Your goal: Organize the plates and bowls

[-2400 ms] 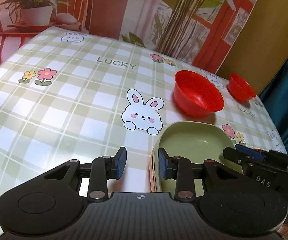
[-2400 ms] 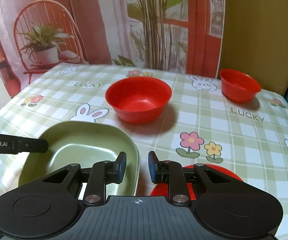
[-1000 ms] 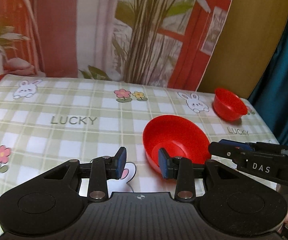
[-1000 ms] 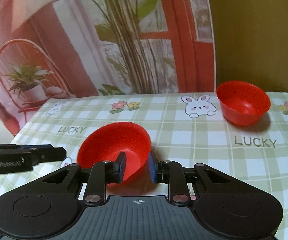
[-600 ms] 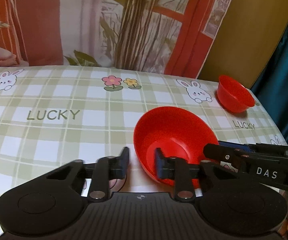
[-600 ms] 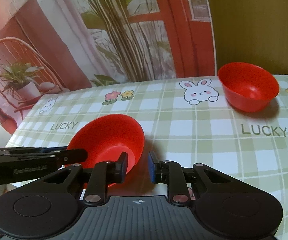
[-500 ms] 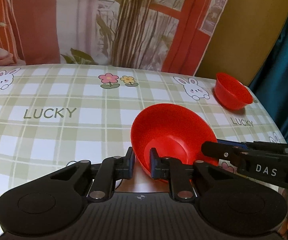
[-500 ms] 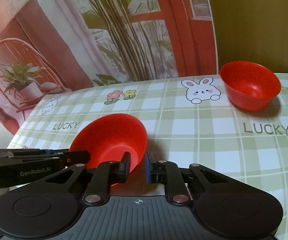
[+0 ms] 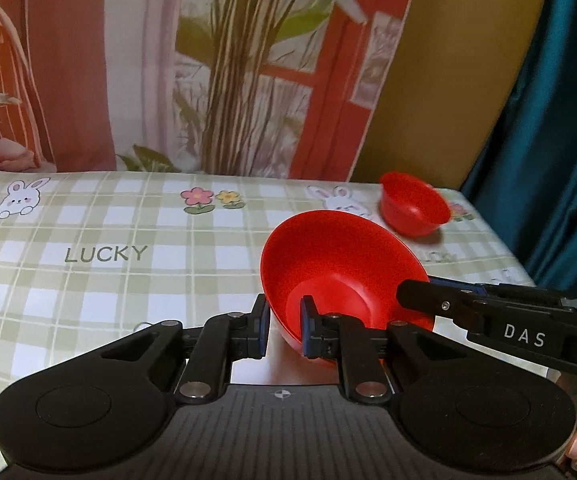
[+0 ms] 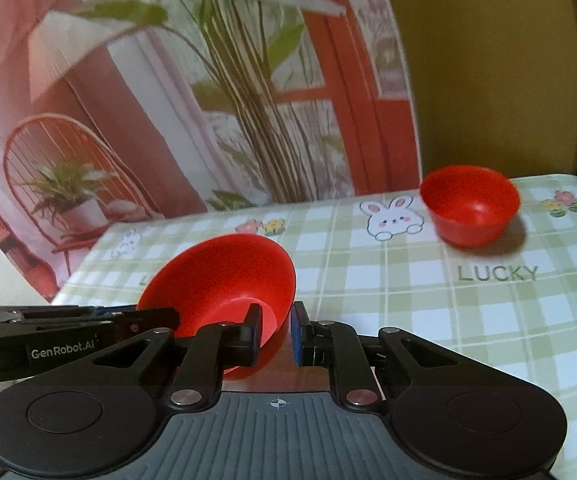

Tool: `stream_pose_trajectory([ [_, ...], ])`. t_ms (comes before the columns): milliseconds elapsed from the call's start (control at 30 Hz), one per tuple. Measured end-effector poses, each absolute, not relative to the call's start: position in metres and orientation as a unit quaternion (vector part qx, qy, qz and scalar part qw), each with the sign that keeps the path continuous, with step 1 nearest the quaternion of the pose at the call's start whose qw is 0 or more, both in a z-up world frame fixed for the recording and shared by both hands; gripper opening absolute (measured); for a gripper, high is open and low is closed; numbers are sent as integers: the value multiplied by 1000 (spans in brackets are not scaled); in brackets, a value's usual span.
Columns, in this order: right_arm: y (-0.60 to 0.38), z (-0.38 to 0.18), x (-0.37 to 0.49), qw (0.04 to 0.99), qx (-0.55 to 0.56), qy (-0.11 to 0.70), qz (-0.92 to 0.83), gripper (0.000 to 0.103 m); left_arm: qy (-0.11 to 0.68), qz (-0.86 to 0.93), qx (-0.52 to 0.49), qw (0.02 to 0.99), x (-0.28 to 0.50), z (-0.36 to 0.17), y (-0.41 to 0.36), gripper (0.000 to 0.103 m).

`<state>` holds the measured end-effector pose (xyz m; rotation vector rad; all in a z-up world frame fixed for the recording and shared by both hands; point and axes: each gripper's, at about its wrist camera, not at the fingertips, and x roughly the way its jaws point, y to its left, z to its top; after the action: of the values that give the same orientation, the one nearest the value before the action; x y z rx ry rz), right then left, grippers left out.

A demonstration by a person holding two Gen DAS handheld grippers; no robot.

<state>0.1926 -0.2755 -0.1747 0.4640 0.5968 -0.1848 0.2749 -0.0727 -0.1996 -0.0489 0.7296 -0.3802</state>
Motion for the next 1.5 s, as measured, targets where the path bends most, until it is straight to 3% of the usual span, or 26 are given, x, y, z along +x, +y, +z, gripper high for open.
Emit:
stream_pose_trajectory([
  [533,-264,-156,129,934,214,268,-97,16,347,-185,-44,918,212,-190,-78,18],
  [1500,-283,-198,49,915,224,305,-141,21,378,-239,25,894,167,-216,-129,19],
])
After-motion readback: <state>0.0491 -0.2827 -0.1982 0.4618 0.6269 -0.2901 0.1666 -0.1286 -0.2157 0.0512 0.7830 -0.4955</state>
